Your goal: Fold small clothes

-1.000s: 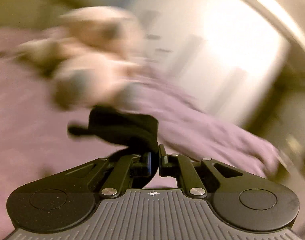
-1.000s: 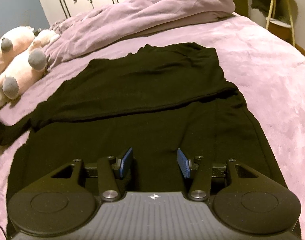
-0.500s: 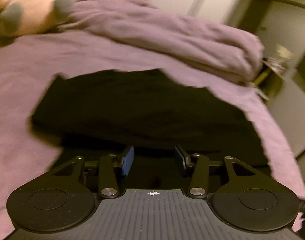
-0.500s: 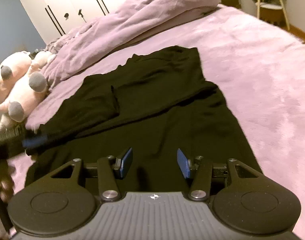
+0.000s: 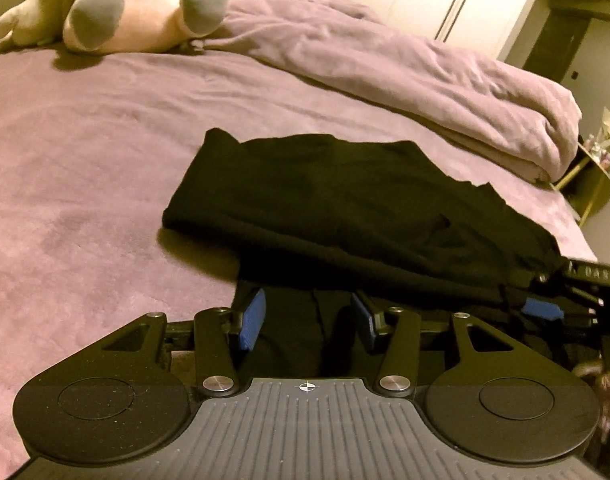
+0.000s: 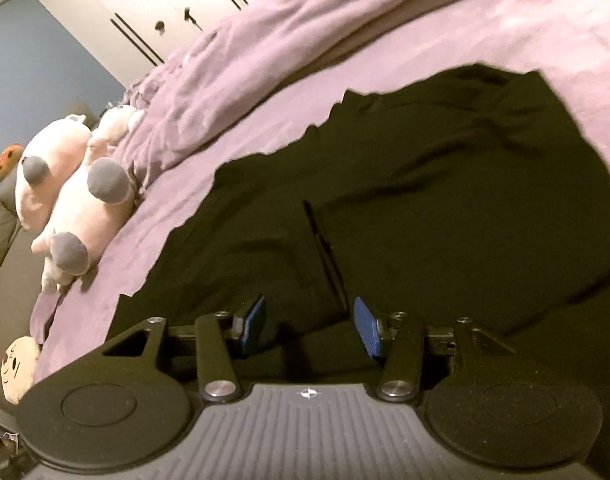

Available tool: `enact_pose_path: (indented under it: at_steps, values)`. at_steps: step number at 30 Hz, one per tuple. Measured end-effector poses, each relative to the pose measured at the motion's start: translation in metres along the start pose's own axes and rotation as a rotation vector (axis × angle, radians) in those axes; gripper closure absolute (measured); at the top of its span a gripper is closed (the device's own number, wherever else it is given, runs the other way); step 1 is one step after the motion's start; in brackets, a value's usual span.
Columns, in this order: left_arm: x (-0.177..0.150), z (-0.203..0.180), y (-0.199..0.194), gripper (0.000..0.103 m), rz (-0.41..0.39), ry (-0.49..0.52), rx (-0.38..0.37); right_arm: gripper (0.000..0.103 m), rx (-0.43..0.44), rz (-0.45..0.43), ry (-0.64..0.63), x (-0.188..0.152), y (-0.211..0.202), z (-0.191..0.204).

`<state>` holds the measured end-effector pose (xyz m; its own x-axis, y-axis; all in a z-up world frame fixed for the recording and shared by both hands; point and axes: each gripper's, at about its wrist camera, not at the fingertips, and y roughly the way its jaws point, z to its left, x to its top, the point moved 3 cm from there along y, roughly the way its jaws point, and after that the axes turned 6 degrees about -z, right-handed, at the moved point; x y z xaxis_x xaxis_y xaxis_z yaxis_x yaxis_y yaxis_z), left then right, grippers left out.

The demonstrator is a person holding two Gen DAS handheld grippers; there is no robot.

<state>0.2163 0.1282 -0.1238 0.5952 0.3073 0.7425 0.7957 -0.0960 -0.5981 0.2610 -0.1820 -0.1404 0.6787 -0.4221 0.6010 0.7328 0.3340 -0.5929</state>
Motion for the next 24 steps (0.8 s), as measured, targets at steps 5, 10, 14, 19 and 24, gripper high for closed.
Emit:
enact_pose_path:
  at_steps: [5,10,14,19,24]
  values:
    - [0.003,0.002,0.005,0.05,0.011,-0.014,0.005,0.097,0.018,0.028,-0.048,0.0,0.013,0.012]
    - [0.007,0.003,0.009,0.05,0.015,-0.033,0.024,0.098,0.022,-0.166,-0.179,0.017,-0.026,0.034]
    - [0.007,0.001,0.01,0.05,0.02,-0.02,0.031,0.098,-0.112,-0.424,-0.263,0.027,-0.078,0.025]
    - [0.01,-0.004,0.007,0.049,0.024,-0.002,0.033,0.085,-0.223,-0.251,-0.236,0.016,-0.07,-0.027]
    - [0.026,-0.008,0.002,0.048,0.005,-0.036,-0.005,0.069,-0.159,-0.206,0.022,0.015,-0.079,-0.068]
